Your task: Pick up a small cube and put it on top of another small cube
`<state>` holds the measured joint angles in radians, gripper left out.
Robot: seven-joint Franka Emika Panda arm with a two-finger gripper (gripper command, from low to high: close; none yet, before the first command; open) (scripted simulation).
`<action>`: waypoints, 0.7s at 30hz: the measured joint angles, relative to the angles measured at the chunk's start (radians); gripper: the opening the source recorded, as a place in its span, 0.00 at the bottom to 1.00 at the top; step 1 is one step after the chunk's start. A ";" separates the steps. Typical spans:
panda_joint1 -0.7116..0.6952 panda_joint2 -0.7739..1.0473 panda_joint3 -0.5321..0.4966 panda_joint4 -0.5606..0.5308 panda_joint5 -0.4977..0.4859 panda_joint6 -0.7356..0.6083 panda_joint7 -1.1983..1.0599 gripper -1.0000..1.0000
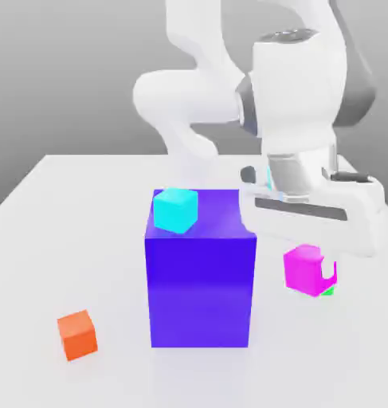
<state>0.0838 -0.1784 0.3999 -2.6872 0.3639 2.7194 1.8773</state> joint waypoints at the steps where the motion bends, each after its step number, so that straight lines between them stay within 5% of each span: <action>1: 0.019 -0.013 0.027 -0.018 0.009 -0.007 0.049 0.00; 11: 0.158 -0.122 0.312 -0.206 0.073 -0.069 0.543 0.00; 21: 0.026 0.017 0.410 -0.219 -0.098 0.064 0.704 0.00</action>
<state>0.1100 -0.1619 0.8102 -2.9063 0.2659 2.7831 2.5816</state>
